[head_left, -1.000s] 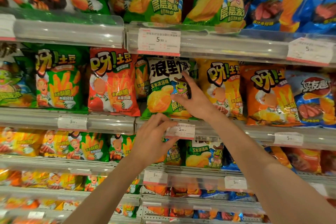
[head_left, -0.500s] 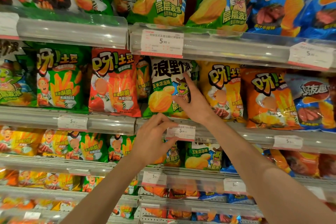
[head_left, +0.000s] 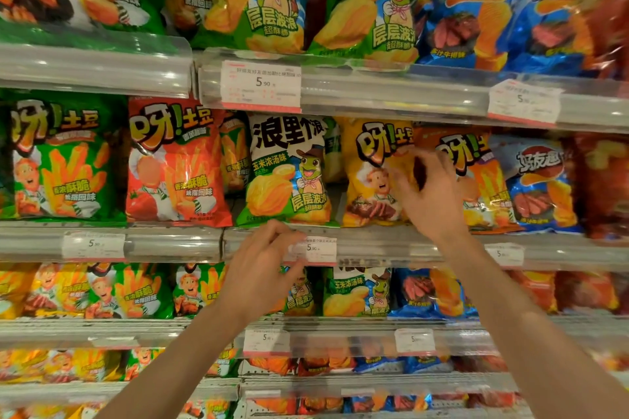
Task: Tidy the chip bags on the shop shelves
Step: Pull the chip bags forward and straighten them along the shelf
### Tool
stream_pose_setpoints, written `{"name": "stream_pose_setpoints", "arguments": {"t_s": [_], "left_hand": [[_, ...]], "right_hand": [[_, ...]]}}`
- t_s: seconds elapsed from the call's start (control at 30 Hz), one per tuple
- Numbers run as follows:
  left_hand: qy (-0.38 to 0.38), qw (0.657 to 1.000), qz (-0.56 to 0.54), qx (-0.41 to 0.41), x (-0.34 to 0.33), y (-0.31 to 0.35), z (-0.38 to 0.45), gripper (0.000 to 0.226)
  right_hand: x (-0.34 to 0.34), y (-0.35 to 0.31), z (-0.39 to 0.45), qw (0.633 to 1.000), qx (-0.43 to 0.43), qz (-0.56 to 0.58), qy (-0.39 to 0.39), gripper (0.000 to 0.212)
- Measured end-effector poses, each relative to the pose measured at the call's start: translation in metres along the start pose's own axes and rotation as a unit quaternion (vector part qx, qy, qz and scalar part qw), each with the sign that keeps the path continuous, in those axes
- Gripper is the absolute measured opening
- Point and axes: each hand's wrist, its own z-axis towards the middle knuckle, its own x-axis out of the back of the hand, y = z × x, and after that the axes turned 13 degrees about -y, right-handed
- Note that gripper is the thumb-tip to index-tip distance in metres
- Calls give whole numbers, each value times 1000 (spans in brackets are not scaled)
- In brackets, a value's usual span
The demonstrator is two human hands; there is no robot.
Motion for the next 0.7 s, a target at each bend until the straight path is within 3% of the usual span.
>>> {"name": "stream_pose_setpoints", "arguments": {"t_s": [0.13,0.23,0.33,0.57,0.7], "left_hand": [[1,1000,-14,5,1,0,5,32],[-3,1000,-10,10,1,-1,6,32],[-12,1000,-5,0,2,-3,5,35],[-20,1000,3,1,2,-6,5,35],[-23,1000,7,-1,2,-6,5,36]], "right_hand": [[-1,20,5,987,-87,61,-117,83],[-7,15,11,974,-114,98,-172,76],[-13,14,14,975,-115,111,-154,76],[-26,26,8,978,-98,133,-126,96],[-18,13,5,962,-138,190,-135,80]]}}
